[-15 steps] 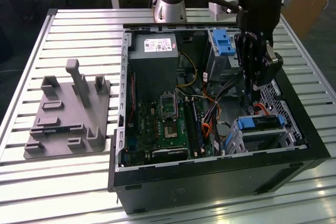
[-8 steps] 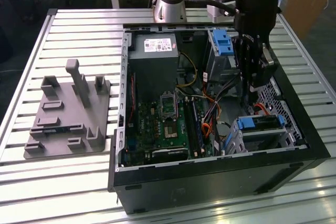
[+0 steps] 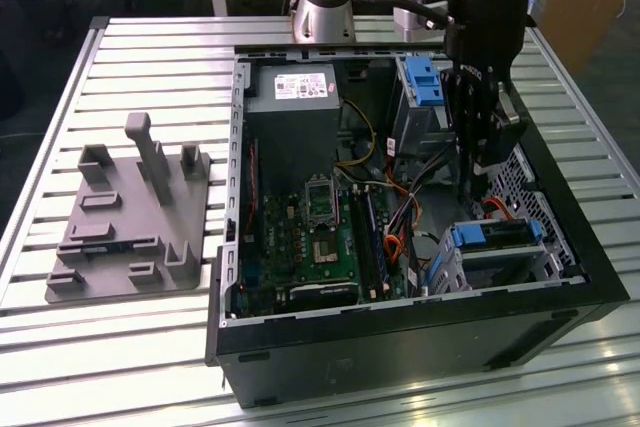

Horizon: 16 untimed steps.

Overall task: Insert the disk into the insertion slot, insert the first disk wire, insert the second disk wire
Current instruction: 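Insert the second disk wire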

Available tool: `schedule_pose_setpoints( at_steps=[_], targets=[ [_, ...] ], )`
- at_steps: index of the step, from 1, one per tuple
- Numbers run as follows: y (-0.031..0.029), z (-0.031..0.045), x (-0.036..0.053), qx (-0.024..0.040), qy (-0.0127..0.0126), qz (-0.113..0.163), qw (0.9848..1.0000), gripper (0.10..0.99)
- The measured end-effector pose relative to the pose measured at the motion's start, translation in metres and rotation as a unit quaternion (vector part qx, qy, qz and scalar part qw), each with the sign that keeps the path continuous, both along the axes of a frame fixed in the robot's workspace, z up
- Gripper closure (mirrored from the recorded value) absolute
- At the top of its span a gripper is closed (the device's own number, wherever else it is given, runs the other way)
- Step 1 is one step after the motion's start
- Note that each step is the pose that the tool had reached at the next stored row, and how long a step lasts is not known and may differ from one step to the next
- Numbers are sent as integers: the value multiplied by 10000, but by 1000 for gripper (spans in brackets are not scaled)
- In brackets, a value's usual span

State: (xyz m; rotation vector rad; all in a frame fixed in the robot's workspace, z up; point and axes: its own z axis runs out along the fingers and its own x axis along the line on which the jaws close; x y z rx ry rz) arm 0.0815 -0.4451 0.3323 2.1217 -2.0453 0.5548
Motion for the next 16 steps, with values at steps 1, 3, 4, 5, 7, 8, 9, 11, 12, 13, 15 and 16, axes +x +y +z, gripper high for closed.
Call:
schedule_pose_setpoints(
  at_steps=[1,3,4,5,7,8,9,11,12,13,15,16],
  targets=[
    [0,0,0,-5,3,-1,10000,784],
    [0,0,0,-14,4,-4,10000,804],
    [0,0,0,-17,4,-6,10000,804],
    [0,0,0,-20,4,-8,10000,867],
    [0,0,0,-29,5,-9,10000,933],
    [0,0,1,-35,5,-10,10000,933],
    [0,-1,1,-41,4,-11,10000,933],
    [0,-1,1,-56,4,-12,10000,933],
    [0,-1,1,-67,4,-12,10000,933],
    [0,-1,1,-88,4,-12,10000,933],
    [0,0,1,-108,4,-12,9999,937],
    [0,0,0,-111,4,-13,9999,937]
  ],
)
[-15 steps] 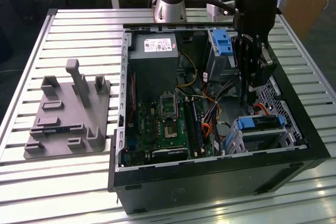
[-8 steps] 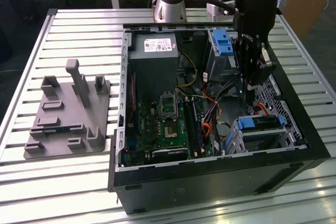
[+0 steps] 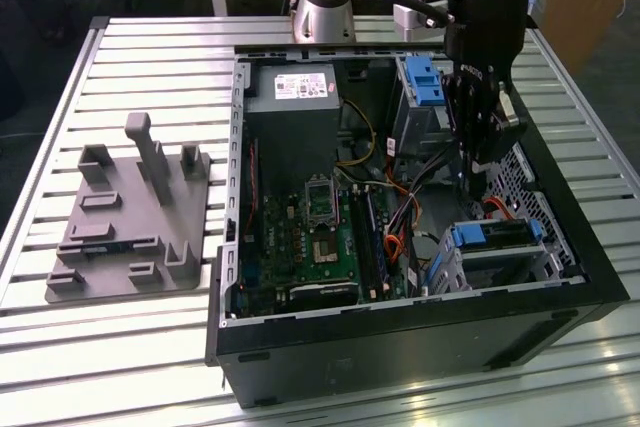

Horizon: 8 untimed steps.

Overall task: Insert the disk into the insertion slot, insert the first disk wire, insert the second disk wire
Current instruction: 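Insert the second disk wire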

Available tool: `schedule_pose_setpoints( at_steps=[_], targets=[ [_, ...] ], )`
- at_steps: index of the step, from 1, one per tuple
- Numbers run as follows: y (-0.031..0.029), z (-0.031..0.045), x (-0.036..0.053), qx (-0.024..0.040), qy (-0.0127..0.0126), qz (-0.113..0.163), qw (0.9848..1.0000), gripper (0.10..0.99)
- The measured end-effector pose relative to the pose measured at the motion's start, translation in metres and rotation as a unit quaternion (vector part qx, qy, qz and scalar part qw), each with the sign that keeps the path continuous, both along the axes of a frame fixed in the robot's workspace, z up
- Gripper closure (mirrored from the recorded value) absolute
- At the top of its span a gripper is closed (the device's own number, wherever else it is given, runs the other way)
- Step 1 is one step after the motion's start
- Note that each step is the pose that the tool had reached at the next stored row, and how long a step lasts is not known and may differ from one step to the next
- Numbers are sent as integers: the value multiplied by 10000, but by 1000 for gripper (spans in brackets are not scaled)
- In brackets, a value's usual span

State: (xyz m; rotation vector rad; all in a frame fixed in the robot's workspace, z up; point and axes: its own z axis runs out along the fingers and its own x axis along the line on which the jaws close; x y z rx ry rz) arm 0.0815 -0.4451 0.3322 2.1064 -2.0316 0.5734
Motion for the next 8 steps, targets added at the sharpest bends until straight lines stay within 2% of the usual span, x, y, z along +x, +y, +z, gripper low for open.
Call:
schedule_pose_setpoints(
  at_steps=[8],
  targets=[
    [1,0,-1,-11,-6,0,10000,937]
  ],
)
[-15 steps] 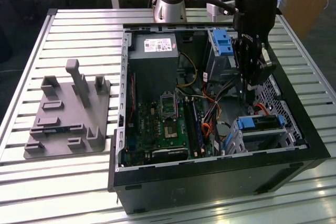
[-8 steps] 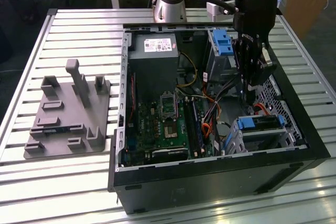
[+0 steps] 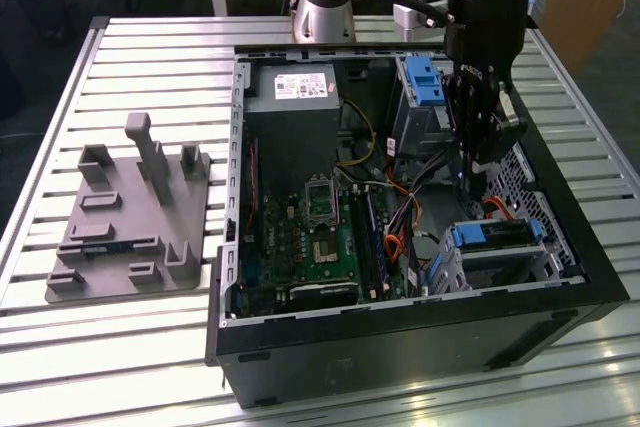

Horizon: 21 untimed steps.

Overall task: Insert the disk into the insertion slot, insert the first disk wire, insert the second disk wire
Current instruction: 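Insert the second disk wire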

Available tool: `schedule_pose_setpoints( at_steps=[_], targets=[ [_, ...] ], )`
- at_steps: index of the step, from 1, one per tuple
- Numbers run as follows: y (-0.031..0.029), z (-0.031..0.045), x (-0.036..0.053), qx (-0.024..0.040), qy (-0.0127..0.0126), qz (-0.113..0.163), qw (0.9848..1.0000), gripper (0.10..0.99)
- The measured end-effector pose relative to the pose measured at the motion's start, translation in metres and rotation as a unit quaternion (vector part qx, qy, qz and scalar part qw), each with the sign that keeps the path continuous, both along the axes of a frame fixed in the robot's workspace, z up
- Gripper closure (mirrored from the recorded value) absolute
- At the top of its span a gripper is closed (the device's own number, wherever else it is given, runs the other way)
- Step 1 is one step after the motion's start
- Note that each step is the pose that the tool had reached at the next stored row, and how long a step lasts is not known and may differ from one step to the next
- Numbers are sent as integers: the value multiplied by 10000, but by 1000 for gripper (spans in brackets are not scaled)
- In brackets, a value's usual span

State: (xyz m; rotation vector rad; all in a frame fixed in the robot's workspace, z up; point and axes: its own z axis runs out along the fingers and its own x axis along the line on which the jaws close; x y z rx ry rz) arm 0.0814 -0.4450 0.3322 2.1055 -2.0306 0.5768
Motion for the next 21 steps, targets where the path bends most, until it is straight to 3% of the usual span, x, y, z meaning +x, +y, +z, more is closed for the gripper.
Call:
schedule_pose_setpoints(
  at_steps=[3,6,7,9,14,20,21],
  targets=[
    [0,0,8,0,4,1,10000,937],
    [0,0,76,-5,82,4,10000,937],
    [0,0,104,-6,124,5,9999,937],
    [0,0,160,-9,231,6,9997,937],
    [0,-1,299,-9,529,6,9986,937],
    [-1,5,490,-9,779,7,9970,937],
    [-7,7,509,-6,793,7,9969,937]
  ],
)
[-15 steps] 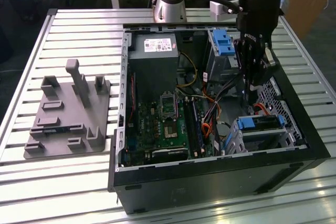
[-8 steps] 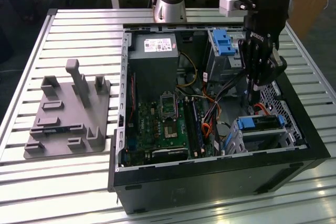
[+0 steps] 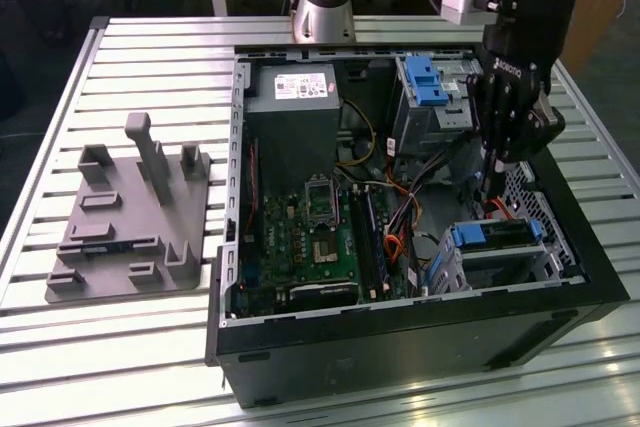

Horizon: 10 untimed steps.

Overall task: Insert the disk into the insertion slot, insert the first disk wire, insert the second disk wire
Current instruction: 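Insert the second disk wire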

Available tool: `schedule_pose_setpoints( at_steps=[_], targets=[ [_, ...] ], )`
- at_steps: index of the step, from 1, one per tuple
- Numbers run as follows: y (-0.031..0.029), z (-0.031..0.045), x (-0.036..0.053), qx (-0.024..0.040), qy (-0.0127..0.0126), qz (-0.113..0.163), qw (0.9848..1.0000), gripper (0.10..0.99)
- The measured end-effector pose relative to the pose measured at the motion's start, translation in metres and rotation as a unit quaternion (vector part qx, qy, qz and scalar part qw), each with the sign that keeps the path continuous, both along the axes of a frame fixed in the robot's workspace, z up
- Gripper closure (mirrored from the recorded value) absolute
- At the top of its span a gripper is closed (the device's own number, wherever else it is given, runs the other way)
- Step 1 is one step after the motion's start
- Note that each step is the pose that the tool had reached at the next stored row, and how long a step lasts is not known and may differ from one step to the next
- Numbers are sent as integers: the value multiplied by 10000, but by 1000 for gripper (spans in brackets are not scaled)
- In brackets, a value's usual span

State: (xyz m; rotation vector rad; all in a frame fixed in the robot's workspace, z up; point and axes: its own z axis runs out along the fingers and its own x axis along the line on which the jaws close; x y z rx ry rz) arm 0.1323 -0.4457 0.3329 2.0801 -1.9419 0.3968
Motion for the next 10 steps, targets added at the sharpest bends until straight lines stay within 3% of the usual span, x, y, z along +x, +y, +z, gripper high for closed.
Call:
schedule_pose_setpoints(
  at_steps=[4,10],
  targets=[
    [-19,1,7,87,1,-15,10000,937],
    [-38,9,7,438,2,-26,9990,937]
  ],
)
